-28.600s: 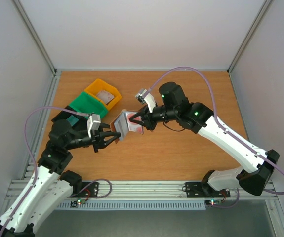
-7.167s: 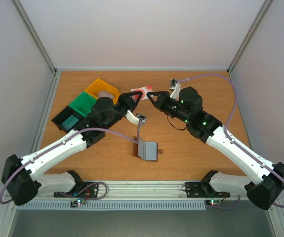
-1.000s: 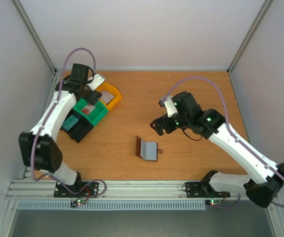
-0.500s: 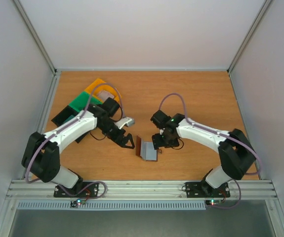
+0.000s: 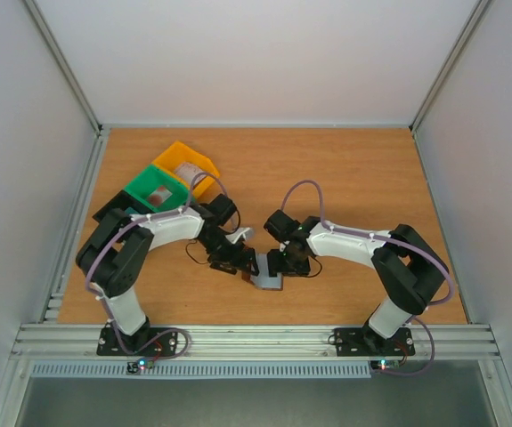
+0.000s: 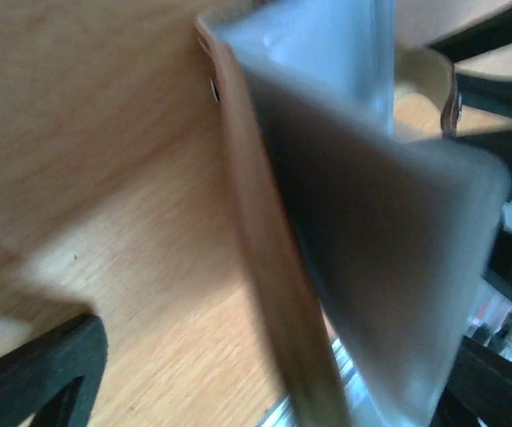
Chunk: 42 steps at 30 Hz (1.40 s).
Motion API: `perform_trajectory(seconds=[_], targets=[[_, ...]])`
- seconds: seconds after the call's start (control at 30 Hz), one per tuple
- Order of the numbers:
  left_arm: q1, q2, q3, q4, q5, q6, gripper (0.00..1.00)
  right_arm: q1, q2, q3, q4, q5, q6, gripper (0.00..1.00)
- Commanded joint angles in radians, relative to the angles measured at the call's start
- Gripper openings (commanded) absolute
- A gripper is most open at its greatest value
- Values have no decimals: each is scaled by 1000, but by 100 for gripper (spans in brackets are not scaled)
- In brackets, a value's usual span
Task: Take the credit cards out of the card holder
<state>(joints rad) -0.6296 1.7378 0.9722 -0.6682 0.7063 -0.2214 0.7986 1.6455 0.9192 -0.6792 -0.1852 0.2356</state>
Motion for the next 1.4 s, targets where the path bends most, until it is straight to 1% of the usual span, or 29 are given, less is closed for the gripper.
perform_trajectory(seconds=[0.0,0.1,0.13,0.23,0.27,0.37,0.43,0.57,0.63,0.73,0.77,0.83,0.87,0.93,1.0,1.07,1.13,1.23,1.3,1.37], targets=[[-14,53,46,57,49,-65,85,5,8,-14,47,-13,31,61],[-16,56,44,64,52,-77,55,5,7,-1,42,-13,15,60],[-16,55,42,66,52,-77,41,5,7,4,41,-16,9,60],[-16,54,43,68,56,-78,6,5,6,22,34,-24,-6,60],[-16,54,45,64,57,-77,1,3,0,28,27,-20,-10,60],[-15,43,76,25,47,-54,0,-12,-52,39,-9,9,-28,60],[-11,19,113,-16,20,-15,0,-32,-126,31,-13,16,-54,61],[30,-71,159,-57,19,48,0,-73,-311,46,-30,21,-148,70],[63,-120,196,-101,19,85,0,-98,-394,71,-41,21,-188,72],[107,-188,306,-254,-4,161,0,-139,-519,109,-13,-23,-251,75],[118,-213,352,-341,-14,200,0,-145,-557,115,9,-43,-274,76],[127,-271,435,-451,-26,310,0,-149,-627,117,73,-102,-318,78],[128,-300,459,-496,-25,360,0,-148,-655,115,106,-141,-337,80],[128,-371,459,-545,-22,419,0,-149,-697,118,154,-229,-373,83],[128,-468,410,-526,-10,454,0,-149,-729,127,169,-296,-405,87],[127,-570,342,-423,14,458,0,-148,-744,135,162,-314,-431,89],[122,-653,282,-285,64,419,0,-148,-737,145,134,-307,-456,90],[104,-734,193,-101,84,295,0,-146,-711,160,104,-376,-487,90],[88,-767,153,-38,75,254,0,-143,-715,152,129,-442,-497,90],[84,-794,131,2,74,247,0,-143,-719,147,145,-456,-506,87]])
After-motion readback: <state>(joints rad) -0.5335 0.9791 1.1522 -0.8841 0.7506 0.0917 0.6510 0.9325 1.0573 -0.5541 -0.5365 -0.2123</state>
